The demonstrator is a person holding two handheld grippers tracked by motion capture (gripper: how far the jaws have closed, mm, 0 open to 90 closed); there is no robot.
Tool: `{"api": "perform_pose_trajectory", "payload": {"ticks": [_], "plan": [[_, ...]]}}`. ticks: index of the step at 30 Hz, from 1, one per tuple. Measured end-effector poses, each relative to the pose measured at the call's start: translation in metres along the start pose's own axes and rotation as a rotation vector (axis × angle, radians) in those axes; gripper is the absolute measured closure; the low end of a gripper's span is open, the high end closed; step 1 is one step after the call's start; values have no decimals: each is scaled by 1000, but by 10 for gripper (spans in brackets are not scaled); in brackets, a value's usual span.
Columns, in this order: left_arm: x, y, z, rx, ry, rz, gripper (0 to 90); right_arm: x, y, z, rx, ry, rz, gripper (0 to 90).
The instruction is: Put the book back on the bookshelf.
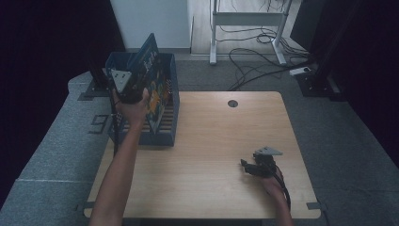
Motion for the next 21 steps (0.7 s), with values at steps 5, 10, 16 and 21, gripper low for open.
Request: {"api": "perform_pose_trajectory", "payload": {"ticks": [5,10,16,21], "plan": [[4,3,-2,3,-20,-11,819,0,0,0,4,1,-2,334],[6,7,-4,10,-26,-12,819,0,0,0,4,1,-1,334],[9,9,-7,10,-25,-15,819,0,0,0,3,1,0,335],[14,11,-11,10,-16,-15,819,0,0,0,2,-2,-1,335]]}}
Point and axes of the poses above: each handheld gripper's, and its own axes: y roughly forward along the jaws, z roughly out of its top, x roughly to its right, the point moved 4 cm from there along y, roughly forward along the jaws, and after that the axes turned 11 degrees about z, right-handed, at the moved point
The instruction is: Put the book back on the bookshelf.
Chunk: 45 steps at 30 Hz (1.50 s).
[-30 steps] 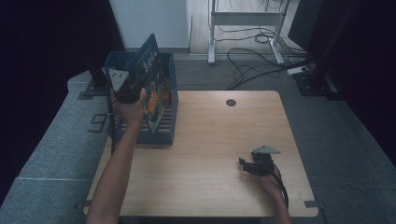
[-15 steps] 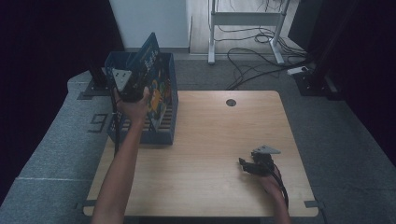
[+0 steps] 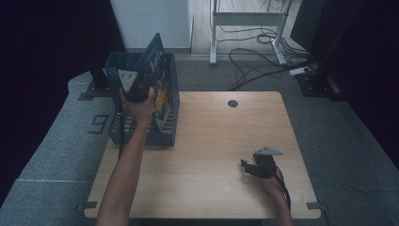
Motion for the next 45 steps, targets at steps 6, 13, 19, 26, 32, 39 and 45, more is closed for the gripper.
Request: {"api": "perform_pose_trajectory", "payload": {"ticks": [6,13,19,26,32,39,45], "plan": [[4,2,-2,13,-5,-3,819,-1,0,-1,-1,4,0,335],[9,1,-6,24,6,-4,818,-1,-1,-1,-2,-2,-5,335],[7,1,-18,6,8,-4,818,-1,-1,-1,-2,-2,-1,335],[7,2,-40,-31,16,-8,817,-2,-1,-1,-6,-11,-9,335],[10,2,-60,-68,31,-21,815,-2,-1,-2,-6,-8,-6,335],[17,-6,-71,-63,45,-42,791,-3,-1,-2,-8,-15,-12,335],[19,-11,-72,-65,46,-66,696,-5,-2,-3,-13,-18,-10,335]]}}
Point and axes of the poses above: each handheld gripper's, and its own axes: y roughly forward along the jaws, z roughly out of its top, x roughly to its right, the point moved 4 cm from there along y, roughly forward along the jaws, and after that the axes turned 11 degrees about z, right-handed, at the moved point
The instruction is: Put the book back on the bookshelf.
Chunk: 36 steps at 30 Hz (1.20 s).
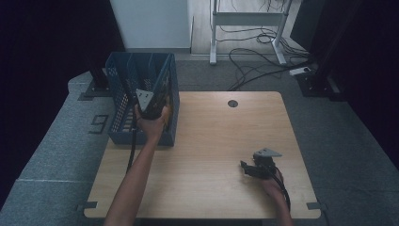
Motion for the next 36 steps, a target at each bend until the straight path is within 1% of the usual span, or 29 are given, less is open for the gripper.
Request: {"api": "perform_pose_trajectory", "payload": {"ticks": [6,9,11,14,15,17,20,23,26,27,29,30,35,36], "plan": [[-2,-3,-2,-30,11,-14,596,0,0,0,0,-2,0,336],[-5,-6,-3,-34,14,-14,570,0,0,0,-2,-6,-2,335],[-6,-7,-3,-44,4,-18,517,0,0,0,-1,-5,-1,335],[-10,-7,-3,-56,3,-20,496,0,0,0,1,0,4,336],[-12,-6,-3,-58,-6,-19,510,0,0,0,1,0,5,336],[-13,-5,-1,-57,-10,-29,603,1,0,0,5,2,4,336],[-8,-5,0,-47,14,-25,668,0,0,0,2,0,3,335],[-1,-5,1,-30,32,-29,706,1,-1,0,6,4,9,335],[3,-5,1,-28,44,-29,706,2,-1,0,6,6,18,337],[4,-5,1,-24,55,-17,710,2,-1,0,8,9,21,338],[4,-5,1,-16,92,15,755,2,-1,0,9,6,23,338],[4,-5,1,-15,102,22,775,2,-1,0,6,4,23,337],[0,-4,2,-5,142,61,806,2,-1,-1,4,-1,17,338],[-2,-4,2,1,157,65,807,2,-1,-1,5,-2,17,338]]}}
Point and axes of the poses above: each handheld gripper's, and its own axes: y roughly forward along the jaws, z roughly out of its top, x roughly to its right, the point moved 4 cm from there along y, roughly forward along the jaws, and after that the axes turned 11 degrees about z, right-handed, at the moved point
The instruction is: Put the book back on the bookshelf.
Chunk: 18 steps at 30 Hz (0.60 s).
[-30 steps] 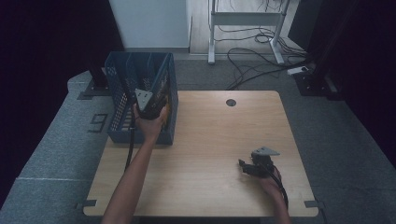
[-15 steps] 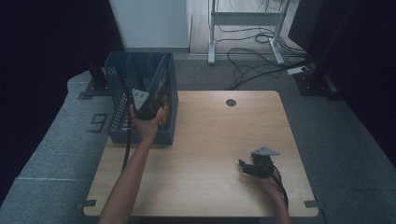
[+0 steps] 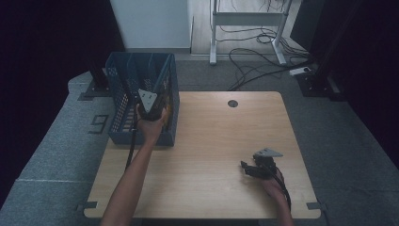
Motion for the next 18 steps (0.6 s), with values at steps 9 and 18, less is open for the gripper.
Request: {"api": "perform_pose_trajectory", "payload": {"ticks": [9,18], "plan": [[-4,1,-1,14,19,-5,804,1,0,0,3,6,7,340],[4,-4,-1,-27,-36,-102,630,0,0,0,-2,-1,-1,339]]}}
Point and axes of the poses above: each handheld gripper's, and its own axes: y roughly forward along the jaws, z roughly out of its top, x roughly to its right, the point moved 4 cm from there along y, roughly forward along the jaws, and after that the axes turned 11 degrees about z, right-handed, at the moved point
